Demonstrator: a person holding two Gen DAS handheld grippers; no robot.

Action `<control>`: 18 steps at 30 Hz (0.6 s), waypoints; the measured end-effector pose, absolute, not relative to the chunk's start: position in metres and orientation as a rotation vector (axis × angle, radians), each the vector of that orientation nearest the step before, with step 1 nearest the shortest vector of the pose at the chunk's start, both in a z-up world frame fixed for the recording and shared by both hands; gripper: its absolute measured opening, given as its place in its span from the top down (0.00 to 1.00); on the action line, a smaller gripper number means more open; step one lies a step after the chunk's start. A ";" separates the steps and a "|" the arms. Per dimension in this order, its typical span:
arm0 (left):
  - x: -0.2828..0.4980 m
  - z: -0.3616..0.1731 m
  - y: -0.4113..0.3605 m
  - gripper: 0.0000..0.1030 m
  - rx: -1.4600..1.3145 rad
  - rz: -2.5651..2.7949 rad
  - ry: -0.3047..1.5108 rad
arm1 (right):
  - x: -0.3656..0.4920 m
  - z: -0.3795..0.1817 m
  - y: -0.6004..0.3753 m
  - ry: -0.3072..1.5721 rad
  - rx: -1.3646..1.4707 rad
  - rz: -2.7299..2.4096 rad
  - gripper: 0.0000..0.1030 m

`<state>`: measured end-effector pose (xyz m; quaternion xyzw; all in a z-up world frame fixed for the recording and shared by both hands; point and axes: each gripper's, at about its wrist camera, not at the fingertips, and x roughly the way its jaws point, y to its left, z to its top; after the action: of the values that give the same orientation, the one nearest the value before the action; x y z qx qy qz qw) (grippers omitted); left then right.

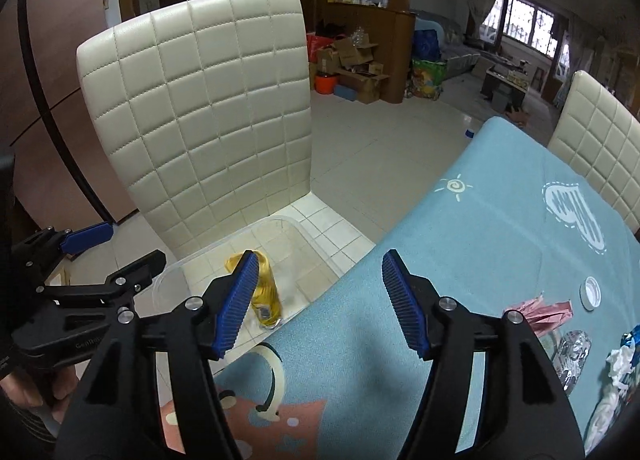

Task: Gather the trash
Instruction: 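Open the right tool over the bin while the left tool releases the cup stack into it, then move both tools back over the table toward the remaining trash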

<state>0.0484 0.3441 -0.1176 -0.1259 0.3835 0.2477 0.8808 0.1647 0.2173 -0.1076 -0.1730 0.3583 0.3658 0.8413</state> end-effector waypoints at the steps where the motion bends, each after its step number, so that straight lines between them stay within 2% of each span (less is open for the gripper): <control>1: 0.046 -0.117 0.344 0.24 -0.265 0.521 0.797 | 0.165 -0.109 0.217 0.763 -0.363 0.772 0.36; 11: 0.037 -0.106 0.330 0.24 -0.237 0.504 0.786 | 0.147 -0.105 0.185 0.763 -0.366 0.743 0.32; 18: 0.042 -0.084 0.283 0.24 -0.195 0.414 0.763 | 0.138 -0.088 0.122 0.727 -0.328 0.647 0.30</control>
<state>0.0418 0.2826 -0.0837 -0.0942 0.3688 0.2003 0.9028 0.1375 0.1222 -0.0880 -0.1568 0.3479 0.3093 0.8710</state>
